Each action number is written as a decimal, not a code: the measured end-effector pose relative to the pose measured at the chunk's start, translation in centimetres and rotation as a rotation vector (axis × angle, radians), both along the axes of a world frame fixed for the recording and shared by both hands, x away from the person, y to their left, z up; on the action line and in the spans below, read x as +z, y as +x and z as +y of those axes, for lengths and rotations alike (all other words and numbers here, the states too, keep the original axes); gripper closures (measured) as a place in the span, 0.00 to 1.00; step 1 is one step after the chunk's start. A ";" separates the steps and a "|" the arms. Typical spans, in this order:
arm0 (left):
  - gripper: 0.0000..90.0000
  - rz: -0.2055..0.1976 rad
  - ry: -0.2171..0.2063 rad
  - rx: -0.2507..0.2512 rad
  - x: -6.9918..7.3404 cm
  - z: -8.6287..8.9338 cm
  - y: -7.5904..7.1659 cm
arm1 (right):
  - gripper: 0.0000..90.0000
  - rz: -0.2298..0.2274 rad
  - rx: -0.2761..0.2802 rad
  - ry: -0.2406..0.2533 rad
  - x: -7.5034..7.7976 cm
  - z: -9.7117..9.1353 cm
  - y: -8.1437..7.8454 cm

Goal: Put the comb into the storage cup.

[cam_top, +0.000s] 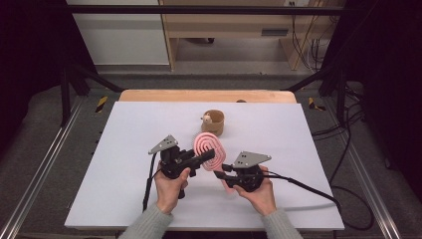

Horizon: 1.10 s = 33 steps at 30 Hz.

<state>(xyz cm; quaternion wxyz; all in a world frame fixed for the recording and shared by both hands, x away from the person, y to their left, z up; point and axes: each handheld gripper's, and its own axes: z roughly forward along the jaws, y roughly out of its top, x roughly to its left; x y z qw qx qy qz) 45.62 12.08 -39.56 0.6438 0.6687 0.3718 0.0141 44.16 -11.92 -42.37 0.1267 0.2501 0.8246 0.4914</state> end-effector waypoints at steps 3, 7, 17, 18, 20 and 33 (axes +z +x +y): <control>0.69 -0.013 0.011 0.008 0.2 -0.1 -0.1 | 0.77 -0.002 0.002 0.006 0.0 0.0 0.0; 0.70 -0.011 0.008 0.016 0.4 -0.1 0.0 | 0.75 -0.006 0.006 0.013 0.1 0.0 -0.1; 0.70 -0.050 0.038 0.055 1.7 0.4 0.3 | 0.55 -0.037 -0.018 0.049 0.6 -0.4 -0.2; 0.71 -0.053 0.043 0.060 1.7 0.4 0.3 | 0.51 -0.045 -0.025 0.057 0.7 -0.5 -0.2; 0.71 -0.065 0.056 0.073 2.0 0.6 0.3 | 0.47 -0.050 -0.028 0.065 0.8 -0.6 -0.2; 0.71 -0.098 0.080 0.118 3.4 1.7 0.9 | 0.18 -0.072 -0.131 0.124 0.6 -2.6 0.6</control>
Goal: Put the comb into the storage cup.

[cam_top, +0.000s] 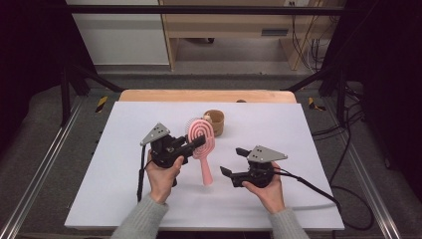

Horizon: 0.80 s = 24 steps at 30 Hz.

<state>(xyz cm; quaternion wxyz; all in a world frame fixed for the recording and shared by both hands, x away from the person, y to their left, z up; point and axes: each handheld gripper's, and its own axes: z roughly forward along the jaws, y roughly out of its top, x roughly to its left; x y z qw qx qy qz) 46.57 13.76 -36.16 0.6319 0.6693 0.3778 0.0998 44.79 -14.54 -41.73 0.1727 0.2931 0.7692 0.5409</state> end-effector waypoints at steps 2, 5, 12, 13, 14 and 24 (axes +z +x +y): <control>0.71 -0.005 0.002 0.007 0.2 0.2 0.1 | 0.16 0.006 -0.009 0.012 -0.1 -0.4 0.1; 0.71 -0.012 0.006 0.014 0.5 0.4 0.2 | 0.12 0.016 -0.025 0.017 -0.2 -1.1 0.4; 0.71 -0.027 0.015 0.026 1.4 0.9 0.5 | 0.04 0.043 -0.078 0.030 -0.5 -2.6 0.5; 0.71 -0.030 0.015 0.030 1.5 1.0 0.5 | 0.03 0.046 -0.085 0.029 -0.6 -2.8 0.5; 0.71 -0.031 0.014 0.033 1.6 1.0 0.5 | 0.02 0.051 -0.090 0.028 -0.6 -3.0 0.6; 0.71 -0.059 0.024 0.047 3.0 1.4 1.0 | 0.00 0.076 -0.097 -0.002 -1.6 -5.1 0.9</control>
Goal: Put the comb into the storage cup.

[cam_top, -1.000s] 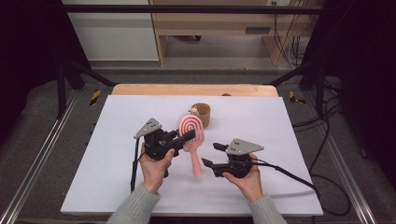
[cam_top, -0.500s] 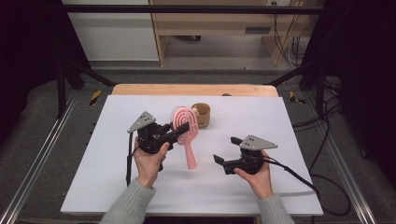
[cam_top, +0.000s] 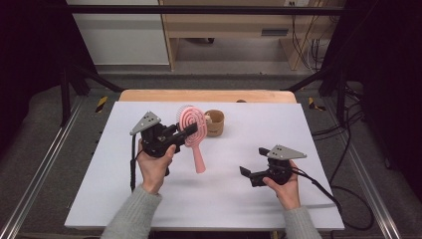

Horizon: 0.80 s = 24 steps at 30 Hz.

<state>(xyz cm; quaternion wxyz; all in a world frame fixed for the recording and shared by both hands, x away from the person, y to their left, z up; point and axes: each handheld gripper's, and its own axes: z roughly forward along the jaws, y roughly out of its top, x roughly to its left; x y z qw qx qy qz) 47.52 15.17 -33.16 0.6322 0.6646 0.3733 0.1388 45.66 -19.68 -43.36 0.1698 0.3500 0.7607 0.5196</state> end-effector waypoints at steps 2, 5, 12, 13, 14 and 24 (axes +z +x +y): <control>0.71 -0.007 0.008 0.000 0.3 -0.1 0.1 | 0.00 0.001 0.003 -0.005 -0.2 -0.3 0.0; 0.71 -0.012 0.015 0.001 0.7 -0.3 0.2 | 0.00 0.007 0.024 -0.012 -0.5 -1.0 0.0; 0.71 -0.025 0.025 0.008 1.5 -0.4 0.5 | 0.00 0.019 0.002 -0.014 -0.9 -2.4 0.1; 0.71 -0.026 0.027 0.007 1.5 -0.3 0.6 | 0.00 0.021 -0.002 -0.011 -0.9 -2.6 0.1; 0.71 -0.024 0.025 0.010 1.6 -0.4 0.7 | 0.00 0.021 -0.004 -0.010 -1.0 -2.8 0.1; 0.70 -0.024 0.036 0.019 1.7 -0.7 1.8 | 0.00 0.039 -0.033 -0.016 -1.5 -4.5 0.1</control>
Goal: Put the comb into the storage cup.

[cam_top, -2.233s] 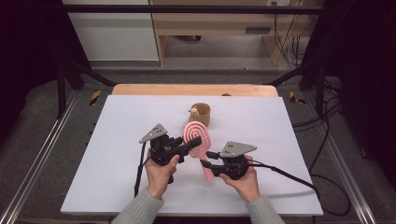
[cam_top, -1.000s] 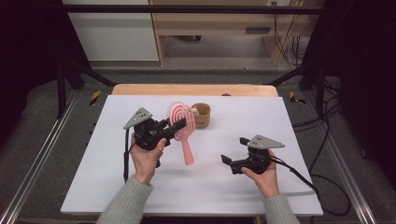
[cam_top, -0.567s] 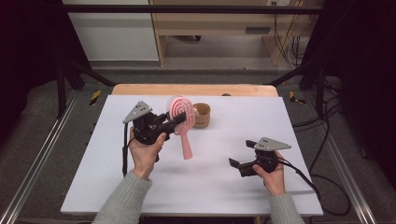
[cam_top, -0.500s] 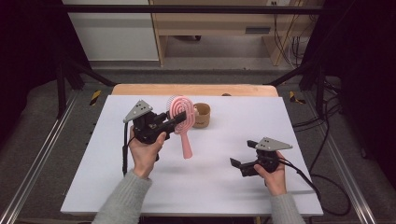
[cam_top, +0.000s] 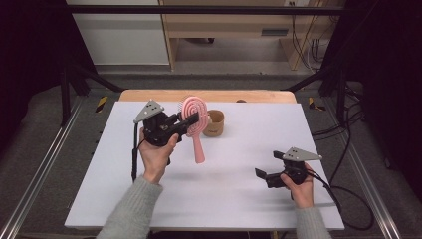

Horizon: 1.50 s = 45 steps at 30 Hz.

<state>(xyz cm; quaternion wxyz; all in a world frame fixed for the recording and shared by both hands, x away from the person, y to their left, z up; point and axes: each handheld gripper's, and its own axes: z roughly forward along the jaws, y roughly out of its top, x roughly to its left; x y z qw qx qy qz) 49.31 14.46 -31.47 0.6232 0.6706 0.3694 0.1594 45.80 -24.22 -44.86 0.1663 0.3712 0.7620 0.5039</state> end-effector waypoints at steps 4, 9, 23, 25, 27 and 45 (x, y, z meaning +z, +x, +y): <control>0.71 -0.001 0.003 0.005 0.1 -0.2 0.6 | 0.00 0.005 -0.007 0.004 -0.1 -0.5 0.0; 0.70 -0.001 0.001 0.005 0.3 -0.7 1.3 | 0.00 0.012 -0.011 -0.005 -0.3 -1.0 0.1; 0.70 -0.021 -0.001 0.014 1.6 -1.9 2.8 | 0.00 0.020 -0.018 -0.002 -0.4 -1.7 0.2; 0.70 -0.020 -0.004 0.017 1.7 -2.0 3.0 | 0.00 0.022 -0.017 -0.001 -0.4 -1.7 0.2; 0.70 -0.020 -0.005 0.017 1.9 -2.1 3.3 | 0.00 0.021 -0.015 0.001 -0.4 -1.7 0.1; 0.70 -0.019 -0.018 0.034 2.3 -3.8 5.7 | 0.00 0.024 -0.014 0.000 -0.5 -1.7 0.2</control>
